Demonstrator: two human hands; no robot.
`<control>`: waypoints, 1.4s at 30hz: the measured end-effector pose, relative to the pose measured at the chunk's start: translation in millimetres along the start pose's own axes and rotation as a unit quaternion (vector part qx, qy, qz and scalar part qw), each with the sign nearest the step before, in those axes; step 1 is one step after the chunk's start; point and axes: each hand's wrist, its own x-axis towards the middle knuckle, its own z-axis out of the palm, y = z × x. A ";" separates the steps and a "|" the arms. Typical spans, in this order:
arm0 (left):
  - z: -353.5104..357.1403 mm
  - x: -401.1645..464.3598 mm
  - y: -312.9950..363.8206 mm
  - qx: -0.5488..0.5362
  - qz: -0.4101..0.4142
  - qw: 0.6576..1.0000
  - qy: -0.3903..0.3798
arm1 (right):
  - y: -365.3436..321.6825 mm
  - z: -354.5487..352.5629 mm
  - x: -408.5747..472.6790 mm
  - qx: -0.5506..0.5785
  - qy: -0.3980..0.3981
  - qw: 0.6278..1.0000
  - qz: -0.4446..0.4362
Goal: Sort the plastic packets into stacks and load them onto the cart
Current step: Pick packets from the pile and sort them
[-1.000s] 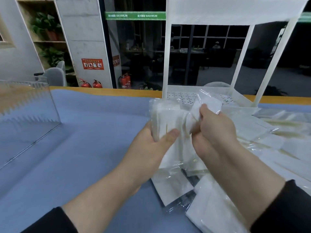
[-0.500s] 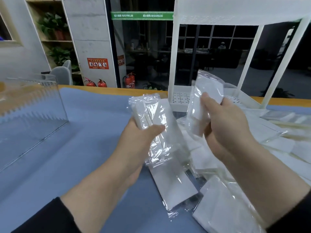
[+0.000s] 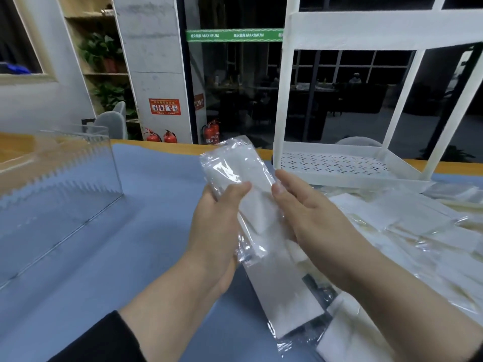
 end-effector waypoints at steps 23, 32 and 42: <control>-107.9 28.4 28.7 0.223 0.056 0.945 0.231 | -4.1 83.6 33.0 -0.334 -0.092 0.923 -0.169; -103.0 26.6 26.0 0.281 0.051 0.944 0.168 | 9.8 86.3 17.9 -0.234 -0.006 0.968 -0.088; -104.0 28.5 19.2 0.316 0.043 0.940 0.123 | -9.0 77.9 12.9 -0.284 -0.099 0.953 -0.035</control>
